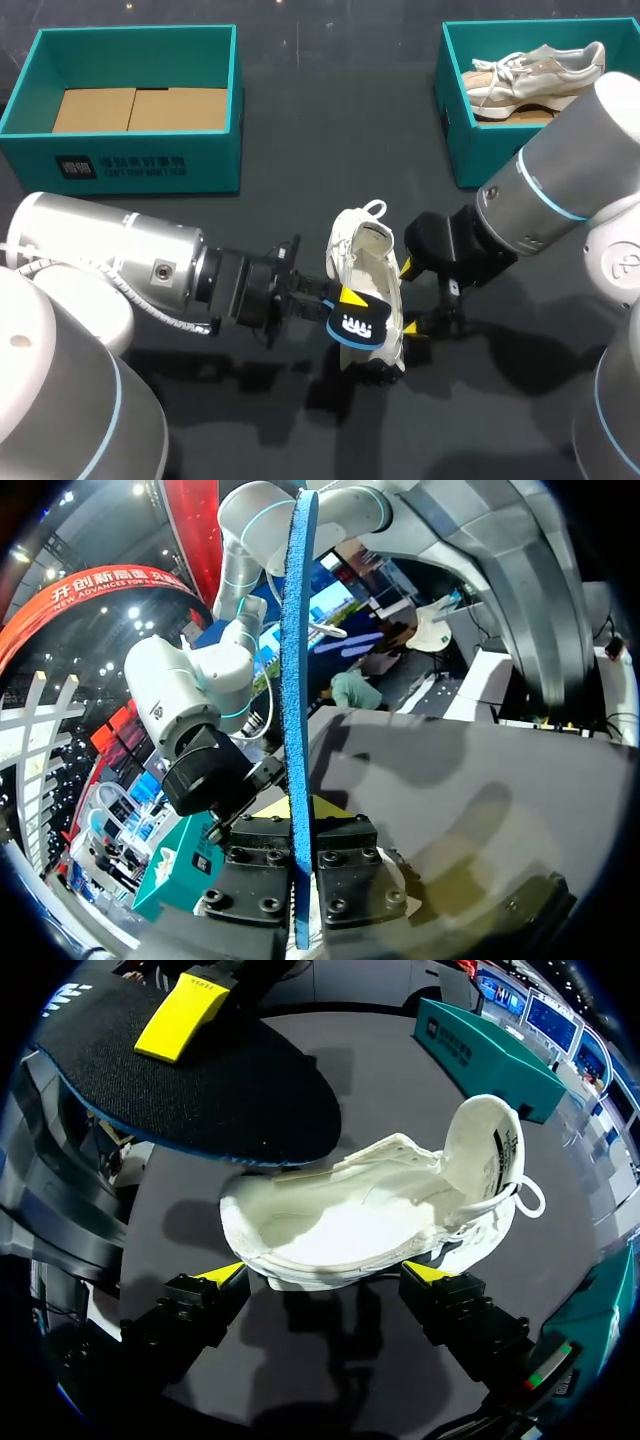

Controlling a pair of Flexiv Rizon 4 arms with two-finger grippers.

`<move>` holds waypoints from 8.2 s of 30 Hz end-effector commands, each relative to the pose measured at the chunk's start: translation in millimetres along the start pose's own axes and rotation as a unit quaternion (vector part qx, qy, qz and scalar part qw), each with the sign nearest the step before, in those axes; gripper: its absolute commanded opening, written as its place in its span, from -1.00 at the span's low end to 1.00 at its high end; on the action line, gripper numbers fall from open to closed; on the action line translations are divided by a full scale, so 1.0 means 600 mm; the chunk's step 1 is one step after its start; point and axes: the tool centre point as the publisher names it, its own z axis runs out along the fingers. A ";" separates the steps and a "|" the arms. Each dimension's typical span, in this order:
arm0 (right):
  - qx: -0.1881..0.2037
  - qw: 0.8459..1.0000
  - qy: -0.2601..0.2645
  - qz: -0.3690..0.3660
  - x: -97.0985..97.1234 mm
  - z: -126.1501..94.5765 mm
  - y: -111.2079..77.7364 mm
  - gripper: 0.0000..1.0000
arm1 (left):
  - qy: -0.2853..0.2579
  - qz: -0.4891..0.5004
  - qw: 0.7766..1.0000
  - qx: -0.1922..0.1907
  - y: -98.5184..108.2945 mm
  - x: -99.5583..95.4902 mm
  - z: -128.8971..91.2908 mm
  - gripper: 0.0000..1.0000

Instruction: Take the shoe out of the shoebox, open the shoe tongue, remove and reinsert the insole, then place the shoe into the shoebox

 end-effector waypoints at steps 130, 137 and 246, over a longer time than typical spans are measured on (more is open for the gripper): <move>0.003 1.000 -0.005 0.008 0.008 0.002 -0.006 1.00 | -0.090 -0.040 0.994 -0.045 0.182 0.004 0.069 -1.00; 0.003 1.000 -0.005 0.008 0.008 0.002 -0.006 1.00 | -0.095 -0.053 0.993 -0.053 0.192 0.000 0.069 -0.92; 0.003 1.000 -0.005 0.008 0.008 0.002 -0.006 1.00 | -0.075 0.029 0.994 -0.070 0.150 -0.012 0.050 -0.33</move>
